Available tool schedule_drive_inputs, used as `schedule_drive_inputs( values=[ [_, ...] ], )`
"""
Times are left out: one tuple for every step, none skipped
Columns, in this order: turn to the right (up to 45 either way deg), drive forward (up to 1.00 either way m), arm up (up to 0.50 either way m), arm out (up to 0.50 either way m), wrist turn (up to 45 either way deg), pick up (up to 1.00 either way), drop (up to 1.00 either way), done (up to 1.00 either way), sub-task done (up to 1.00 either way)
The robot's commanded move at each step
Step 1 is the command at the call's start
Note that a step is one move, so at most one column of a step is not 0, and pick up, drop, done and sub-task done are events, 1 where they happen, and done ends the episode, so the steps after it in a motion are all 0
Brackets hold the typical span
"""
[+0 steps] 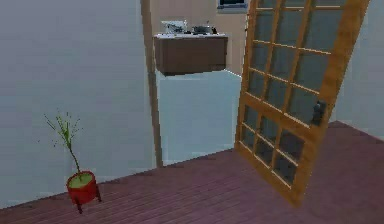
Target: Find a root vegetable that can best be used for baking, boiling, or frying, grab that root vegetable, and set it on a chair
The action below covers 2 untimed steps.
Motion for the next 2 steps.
schedule_drive_inputs(
  values=[
    [0.0,1.00,0.00,0.00,0.0,0.00,0.00,0.00,0.00],
    [6.0,0.00,0.00,0.00,0.0,0.00,0.00,0.00,0.00]
  ],
)
